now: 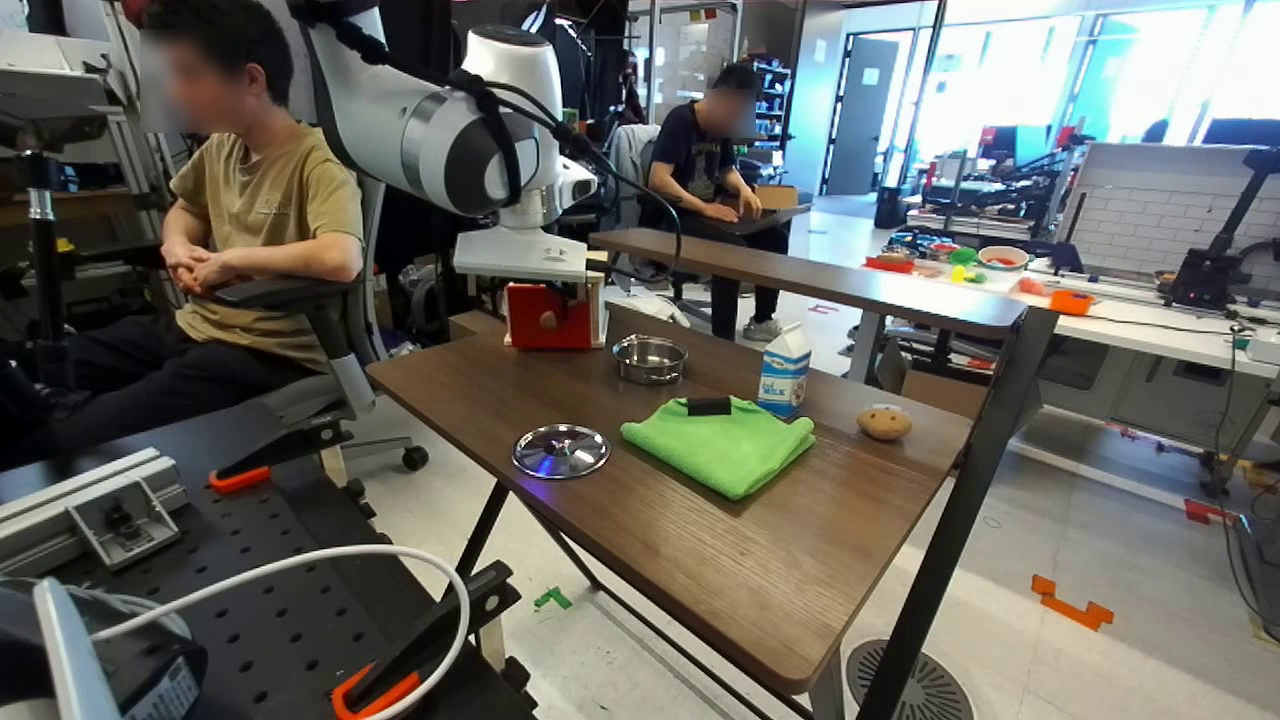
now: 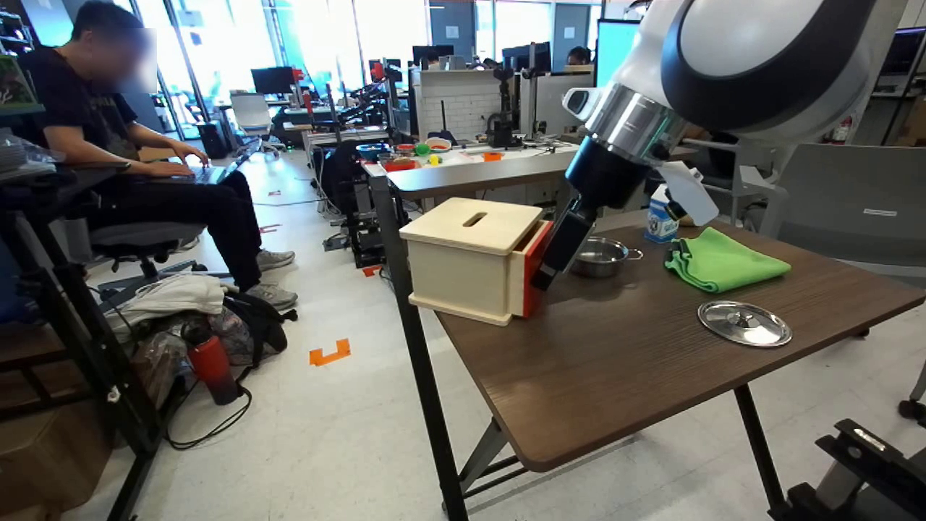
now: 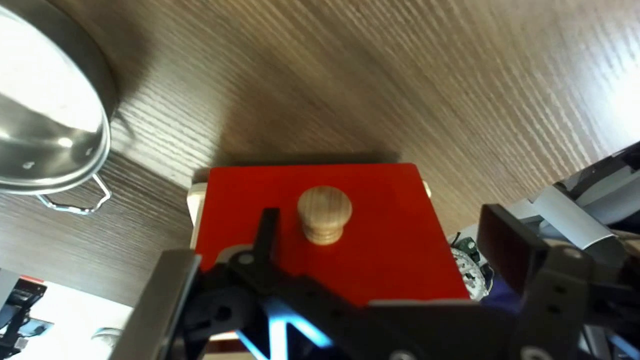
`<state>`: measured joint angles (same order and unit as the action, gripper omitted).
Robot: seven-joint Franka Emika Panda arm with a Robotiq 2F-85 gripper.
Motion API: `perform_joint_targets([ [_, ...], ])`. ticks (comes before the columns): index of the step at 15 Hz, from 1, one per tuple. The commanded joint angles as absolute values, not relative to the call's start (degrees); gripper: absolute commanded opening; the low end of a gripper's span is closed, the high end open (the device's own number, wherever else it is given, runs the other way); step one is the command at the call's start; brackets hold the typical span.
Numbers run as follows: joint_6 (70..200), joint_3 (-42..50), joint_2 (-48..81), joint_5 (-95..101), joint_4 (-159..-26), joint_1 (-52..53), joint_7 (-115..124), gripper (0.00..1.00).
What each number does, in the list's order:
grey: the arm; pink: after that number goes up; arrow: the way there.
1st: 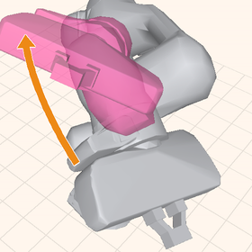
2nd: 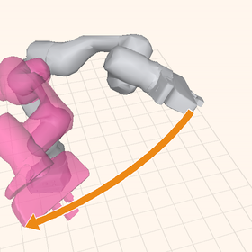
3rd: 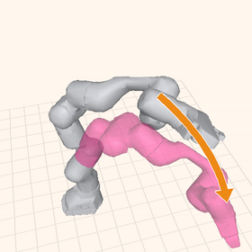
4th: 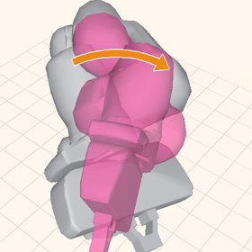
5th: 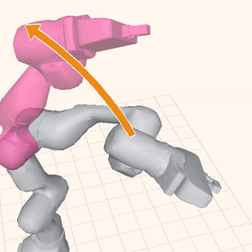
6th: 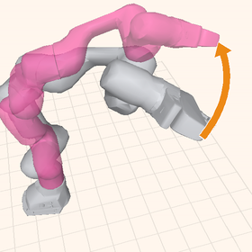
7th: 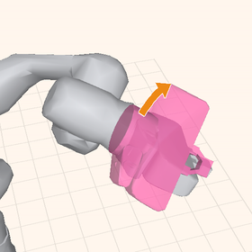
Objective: Close the chest drawer
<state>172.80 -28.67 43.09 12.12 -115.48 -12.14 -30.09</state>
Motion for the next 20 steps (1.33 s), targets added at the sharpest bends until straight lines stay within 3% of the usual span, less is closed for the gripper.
perform_joint_targets([
  [1,173.3,-30.4,46.4,12.0,-111.8,-12.6,-32.0,1.00],
  [12,172.9,-31.8,50.0,12.3,-106.9,-12.2,-32.8,1.00],
  [20,172.4,-29.2,42.5,12.8,-115.9,-12.6,-31.3,1.00],
])
